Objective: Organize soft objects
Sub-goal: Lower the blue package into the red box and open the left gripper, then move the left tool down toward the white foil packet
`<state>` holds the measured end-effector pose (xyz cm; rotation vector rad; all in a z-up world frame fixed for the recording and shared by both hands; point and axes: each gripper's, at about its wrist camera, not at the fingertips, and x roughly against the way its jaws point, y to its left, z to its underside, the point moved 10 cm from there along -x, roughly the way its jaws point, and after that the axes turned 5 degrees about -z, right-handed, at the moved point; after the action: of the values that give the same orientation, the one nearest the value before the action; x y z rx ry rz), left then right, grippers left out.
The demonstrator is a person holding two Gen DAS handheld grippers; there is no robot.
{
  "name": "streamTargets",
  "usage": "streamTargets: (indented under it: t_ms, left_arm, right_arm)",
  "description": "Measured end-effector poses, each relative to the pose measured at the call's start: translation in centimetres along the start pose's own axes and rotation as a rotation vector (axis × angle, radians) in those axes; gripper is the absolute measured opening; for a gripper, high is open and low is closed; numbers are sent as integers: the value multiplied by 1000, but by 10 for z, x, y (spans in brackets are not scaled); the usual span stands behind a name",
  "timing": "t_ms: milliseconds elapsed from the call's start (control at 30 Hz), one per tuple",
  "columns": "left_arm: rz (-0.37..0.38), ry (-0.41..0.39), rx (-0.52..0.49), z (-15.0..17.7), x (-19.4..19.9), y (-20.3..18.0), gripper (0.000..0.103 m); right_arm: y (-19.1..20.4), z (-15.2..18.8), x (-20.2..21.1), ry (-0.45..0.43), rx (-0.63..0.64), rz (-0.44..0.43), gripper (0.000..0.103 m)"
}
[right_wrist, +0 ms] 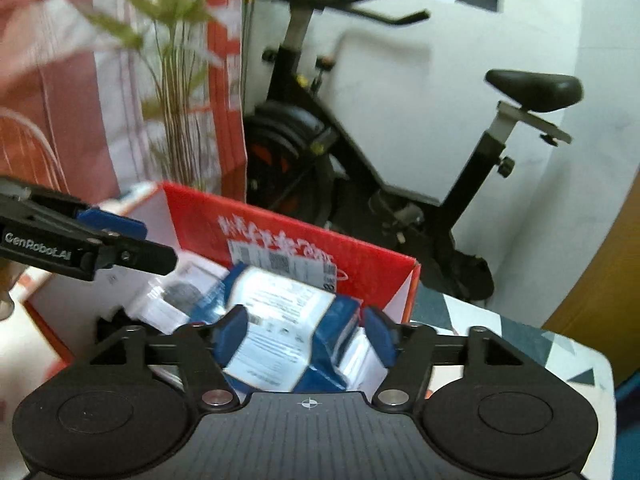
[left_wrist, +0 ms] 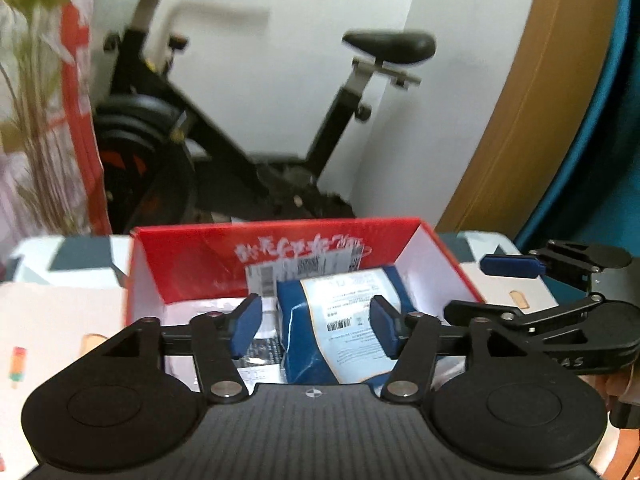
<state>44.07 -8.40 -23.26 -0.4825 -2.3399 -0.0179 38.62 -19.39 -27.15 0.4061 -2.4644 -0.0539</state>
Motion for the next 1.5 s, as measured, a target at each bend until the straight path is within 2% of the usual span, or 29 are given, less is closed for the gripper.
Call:
streamTargets:
  t_ms: [67,133,167,233,333,467,600,733,867,967,1100,1200,1333,1500]
  left_arm:
    - [-5,-43,-7,0,21,0,69]
    - [-10,-86,-13,1,43,1,76]
    - [-14,-104,-17,4,53,2,79]
    - [-26,-129,-25,12,71,3,91]
    - [-47,-164,-28,30,91,5,97]
    - [-51,-160,-1,65,108,10,101]
    - [-61,-129,12,99,111,14,102]
    - [-102,-79,1,132,107,21,102]
    - [-93,-41,45,158,104,27,101]
    - [-102,-13,63,175,101,30,100]
    - [-91,43,78,196,95,31,96]
    - [-95,75,98,207,90,33,87]
    - [-127,116,117,217,84,41,61]
    - [-88,150,170,228,79,44,58]
  right_arm:
    - [3,0,19,-49,-32,-6,80]
    - [9,1,37,-99,-51,-9,100]
    - [11,2,44,-116,-55,-9,103]
    - [17,6,58,-147,-58,-18,103]
    - [28,17,75,-177,-73,-20,103]
    - [40,41,86,-189,-122,-16,103]
    - [63,76,86,-129,-129,-47,103]
    - [84,113,84,-56,-162,-82,103]
    - [90,137,84,-4,-186,-75,103]
    - [93,147,85,5,-212,-74,103]
    - [97,169,76,75,-265,-101,103]
    - [102,186,66,158,-295,-137,102]
    - [109,201,57,231,-306,-164,102]
    - [113,223,49,316,-370,-194,97]
